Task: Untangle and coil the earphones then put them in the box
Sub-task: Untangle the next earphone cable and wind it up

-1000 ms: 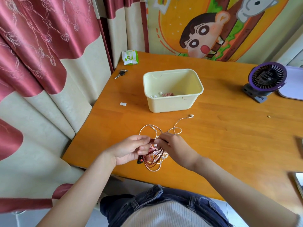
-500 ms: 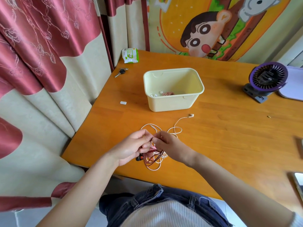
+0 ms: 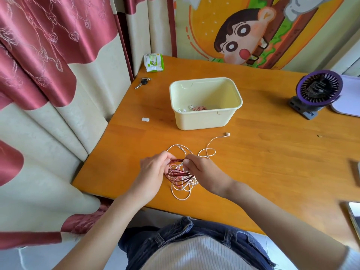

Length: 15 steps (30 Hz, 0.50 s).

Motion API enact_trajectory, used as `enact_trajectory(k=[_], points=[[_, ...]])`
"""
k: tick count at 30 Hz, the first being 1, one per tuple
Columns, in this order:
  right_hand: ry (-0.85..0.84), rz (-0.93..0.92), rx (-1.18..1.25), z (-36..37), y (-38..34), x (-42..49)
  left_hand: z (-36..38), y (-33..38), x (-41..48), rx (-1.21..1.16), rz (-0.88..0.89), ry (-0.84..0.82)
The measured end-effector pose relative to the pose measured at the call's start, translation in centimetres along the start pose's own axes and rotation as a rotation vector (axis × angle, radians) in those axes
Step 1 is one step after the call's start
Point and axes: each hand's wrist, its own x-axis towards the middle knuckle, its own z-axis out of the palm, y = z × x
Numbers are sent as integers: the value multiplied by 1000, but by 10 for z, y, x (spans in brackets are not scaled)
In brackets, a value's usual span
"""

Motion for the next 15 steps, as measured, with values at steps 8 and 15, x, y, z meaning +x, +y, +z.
enact_trajectory(k=[8,15], points=[[-8,-114,-141,24,19,2,-4,7,-15,-1016,-499,-152],[5,-70,1,25,16,13,-7,0,-21,-805,-435,-176]])
